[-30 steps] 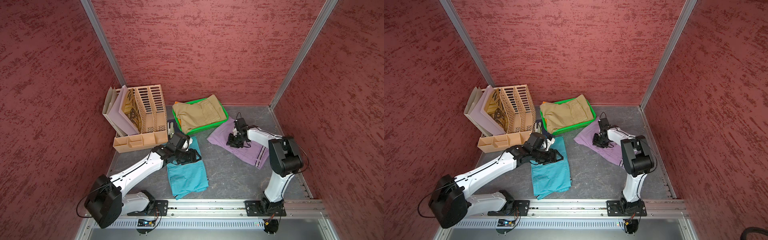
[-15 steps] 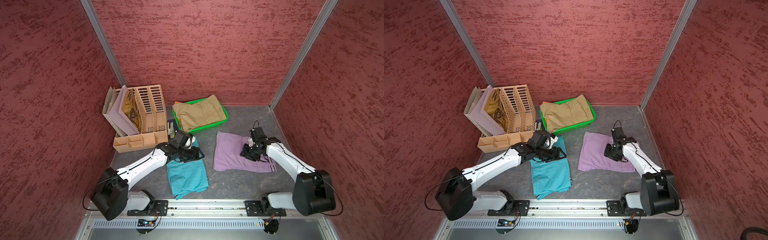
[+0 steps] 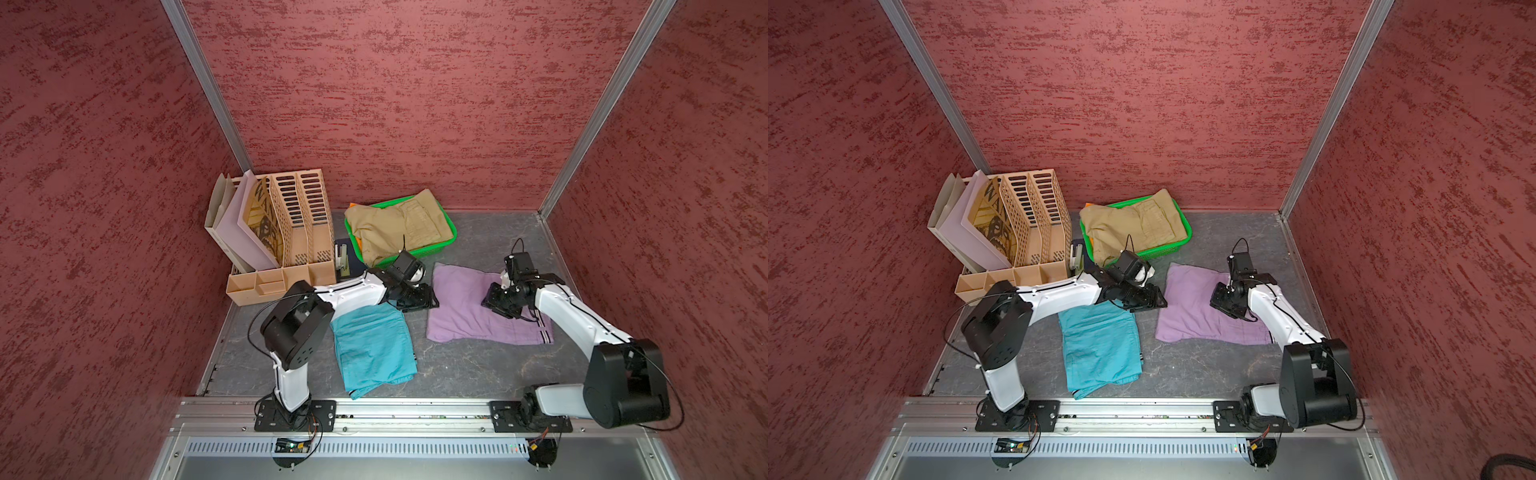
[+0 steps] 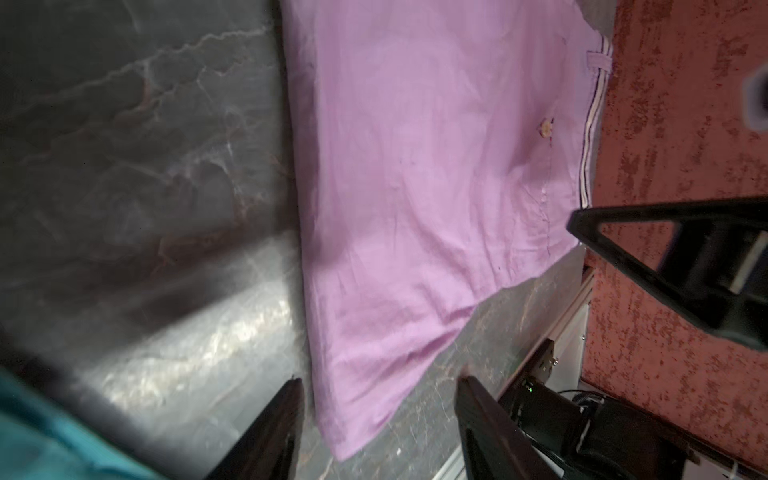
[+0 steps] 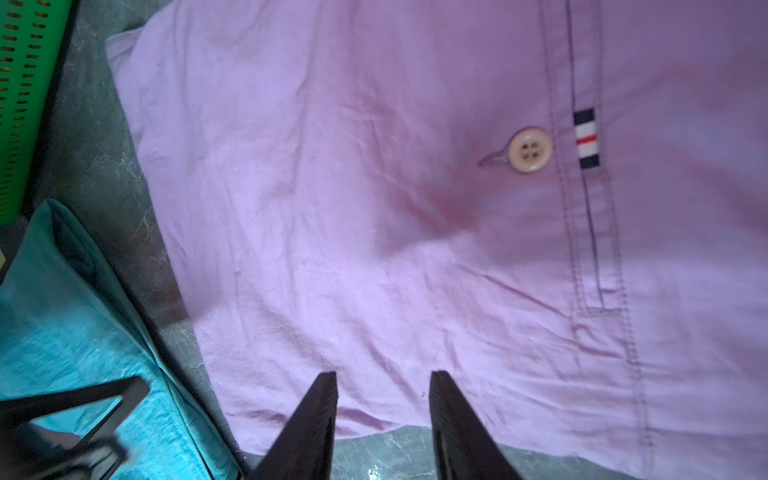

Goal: Put the folded long pants in the basket
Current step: Pick up the long pant at the center of the board.

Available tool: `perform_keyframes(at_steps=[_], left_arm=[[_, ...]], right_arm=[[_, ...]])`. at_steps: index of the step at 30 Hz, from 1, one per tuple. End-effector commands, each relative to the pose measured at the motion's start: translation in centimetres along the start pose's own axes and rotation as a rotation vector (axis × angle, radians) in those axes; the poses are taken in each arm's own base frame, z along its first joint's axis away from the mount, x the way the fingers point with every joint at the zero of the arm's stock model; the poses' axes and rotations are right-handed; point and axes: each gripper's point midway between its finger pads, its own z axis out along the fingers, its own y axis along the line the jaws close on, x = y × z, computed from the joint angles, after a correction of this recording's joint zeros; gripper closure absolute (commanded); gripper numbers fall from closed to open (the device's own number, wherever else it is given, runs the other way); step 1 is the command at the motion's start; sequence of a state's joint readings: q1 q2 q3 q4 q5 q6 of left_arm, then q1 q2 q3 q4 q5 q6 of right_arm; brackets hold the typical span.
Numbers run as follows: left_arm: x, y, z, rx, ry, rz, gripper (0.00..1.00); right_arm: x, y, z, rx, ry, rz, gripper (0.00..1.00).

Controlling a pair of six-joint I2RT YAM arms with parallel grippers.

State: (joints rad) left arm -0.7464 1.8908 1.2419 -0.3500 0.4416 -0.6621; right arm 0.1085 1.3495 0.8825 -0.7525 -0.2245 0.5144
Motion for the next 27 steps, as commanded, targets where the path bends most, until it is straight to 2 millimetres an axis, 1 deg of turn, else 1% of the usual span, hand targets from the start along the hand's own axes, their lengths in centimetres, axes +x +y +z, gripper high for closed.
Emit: perform_keyframes(at_steps=[1, 6, 11, 13, 15, 16, 17, 19, 20, 22, 27], left_arm=[[-1.0, 0.3, 1.6, 0.009, -0.004, -0.005, 0.39], [-1.2, 1.1, 3.9, 0.022, 0.011, -0.024, 0.44], [-1.9, 2.3, 5.1, -0.016, -0.014, -0.054, 0.62], [-2.2, 2.5, 5.4, -0.021, -0.026, -0.062, 0.67], [-2.5, 2.4, 5.7, -0.020, -0.035, -0.057, 0.69], [-2.5, 2.1, 5.8, -0.020, -0.038, -0.052, 0.73], [-2.6, 1.7, 5.7, -0.013, -0.049, -0.038, 0.83], [-2.8, 0.9, 5.1, -0.002, -0.064, -0.019, 0.98], [-2.8, 0.5, 4.6, 0.001, -0.070, -0.013, 1.00], [-2.9, 0.0, 3.5, -0.010, -0.085, -0.008, 1.00], [-2.4, -1.0, -0.9, -0.059, -0.130, -0.028, 1.00]], right_arm=[[0.0, -0.4, -0.6, 0.015, -0.026, -0.037, 0.54], [0.3, -0.3, -0.4, 0.004, -0.016, -0.043, 0.52], [0.7, -0.6, -0.1, 0.005, -0.012, -0.041, 0.52], [0.7, -0.6, -0.1, 0.003, -0.008, -0.038, 0.52], [0.6, -0.5, -0.1, 0.002, -0.011, -0.036, 0.52], [0.6, -0.5, -0.2, 0.000, -0.014, -0.036, 0.52], [0.6, -0.4, -0.2, 0.000, -0.014, -0.035, 0.52], [0.4, -0.3, -0.3, -0.001, -0.018, -0.038, 0.52], [0.4, -0.3, -0.3, -0.001, -0.020, -0.038, 0.52], [0.3, -0.3, -0.3, 0.000, -0.022, -0.037, 0.52], [-0.3, -0.2, -0.3, 0.007, -0.033, -0.049, 0.52]])
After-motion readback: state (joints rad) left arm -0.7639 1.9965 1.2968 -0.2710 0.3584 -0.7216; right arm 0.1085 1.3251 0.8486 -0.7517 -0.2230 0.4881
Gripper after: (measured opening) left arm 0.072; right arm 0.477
